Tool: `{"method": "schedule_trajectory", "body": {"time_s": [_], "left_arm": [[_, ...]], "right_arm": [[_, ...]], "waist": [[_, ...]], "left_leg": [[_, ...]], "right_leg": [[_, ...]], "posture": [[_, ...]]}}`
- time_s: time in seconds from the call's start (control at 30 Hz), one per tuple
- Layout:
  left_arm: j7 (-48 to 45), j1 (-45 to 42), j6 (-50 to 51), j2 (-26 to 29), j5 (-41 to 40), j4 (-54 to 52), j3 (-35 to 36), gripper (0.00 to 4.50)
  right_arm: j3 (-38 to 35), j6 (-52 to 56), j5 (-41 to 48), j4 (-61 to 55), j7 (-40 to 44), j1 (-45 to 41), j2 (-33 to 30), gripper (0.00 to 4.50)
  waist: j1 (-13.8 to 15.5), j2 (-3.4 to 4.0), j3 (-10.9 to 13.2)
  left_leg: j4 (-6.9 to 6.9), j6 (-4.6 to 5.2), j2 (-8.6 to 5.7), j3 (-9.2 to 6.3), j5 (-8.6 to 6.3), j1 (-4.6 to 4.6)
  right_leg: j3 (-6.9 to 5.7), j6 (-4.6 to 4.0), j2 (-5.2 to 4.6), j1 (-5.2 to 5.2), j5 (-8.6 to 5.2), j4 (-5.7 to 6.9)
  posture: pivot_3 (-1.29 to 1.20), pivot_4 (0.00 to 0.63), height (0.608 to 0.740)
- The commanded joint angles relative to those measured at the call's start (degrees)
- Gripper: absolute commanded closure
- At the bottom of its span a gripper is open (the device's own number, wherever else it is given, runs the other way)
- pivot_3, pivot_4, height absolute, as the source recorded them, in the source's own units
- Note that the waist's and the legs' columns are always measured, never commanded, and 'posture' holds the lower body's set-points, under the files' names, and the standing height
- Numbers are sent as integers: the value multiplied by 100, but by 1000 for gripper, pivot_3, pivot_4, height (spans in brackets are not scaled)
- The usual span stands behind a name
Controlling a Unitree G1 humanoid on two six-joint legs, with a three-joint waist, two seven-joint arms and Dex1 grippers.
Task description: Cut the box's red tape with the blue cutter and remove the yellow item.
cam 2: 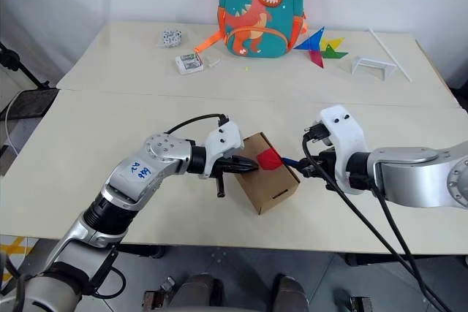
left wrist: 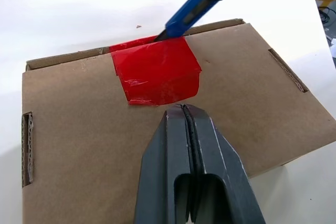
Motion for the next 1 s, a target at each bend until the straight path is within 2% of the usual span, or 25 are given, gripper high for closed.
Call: {"method": "schedule_trajectory", "body": {"time_s": [0.03,0.3,0.43,0.53,0.6,0.67,0.77,0.83,0.9,1.0], "left_arm": [[-9,177,296,-9,205,280,-437,4500],[-39,146,239,-50,207,339,-479,4500],[-90,132,177,-22,214,359,-476,4500],[-203,98,59,75,241,396,-464,4500],[-255,57,-18,124,256,426,-431,4500],[-269,21,-75,147,255,449,-377,4500],[-313,-28,-158,174,234,473,-296,4500],[-331,-46,-215,179,210,479,-228,4500],[-347,-46,-291,195,199,451,-163,4500],[-326,-55,-321,187,181,450,-61,4500]], "right_arm": [[-80,7,82,-208,222,140,-291,4410],[-527,-257,82,-391,766,700,-910,4410],[-974,100,82,-95,1760,464,-1540,4410],[-1391,587,82,366,2808,163,-2231,4410],[-1662,752,82,640,3017,140,-2463,4410],[-1857,771,82,1018,2833,299,-2258,4410],[-2267,340,-223,1138,1975,758,-1615,4410],[-2646,37,-1015,1058,1847,1132,-943,4410],[-3010,-404,-2013,901,2102,1729,-112,4410],[-2966,-1402,-3889,861,2735,2466,700,4410]], "waist": [[10,0,0],[41,1,0],[44,5,-1],[46,9,-1],[31,9,-2],[1,0,-6],[-38,-10,-11],[-48,-9,-11],[-40,-9,-10],[-33,-2,-7]], "left_leg": [[0,0,0,0,0,-1],[4,0,0,2,0,-1],[5,1,0,4,0,-3],[6,2,1,4,-1,-2],[5,3,2,4,-4,-4],[1,2,4,4,-4,-2],[8,3,3,6,-4,-2],[21,2,3,8,-4,-4],[22,2,3,8,-4,-6],[18,1,3,7,-3,-7]], "right_leg": [[0,0,0,0,0,-1],[2,-1,0,0,0,-3],[5,-2,0,-2,-1,-6],[6,-4,0,-1,-2,-7],[6,-7,0,-3,-3,-7],[5,-9,0,-3,-4,-9],[6,-14,0,0,-1,-7],[8,-14,0,-1,1,-1],[7,-12,0,-3,2,3],[1,-10,0,-5,3,6]], "posture": [[0,150,740],[0,150,740],[0,150,740],[0,150,740],[0,150,740],[0,150,740],[0,150,740],[0,150,740],[0,150,740],[0,150,740]]}}
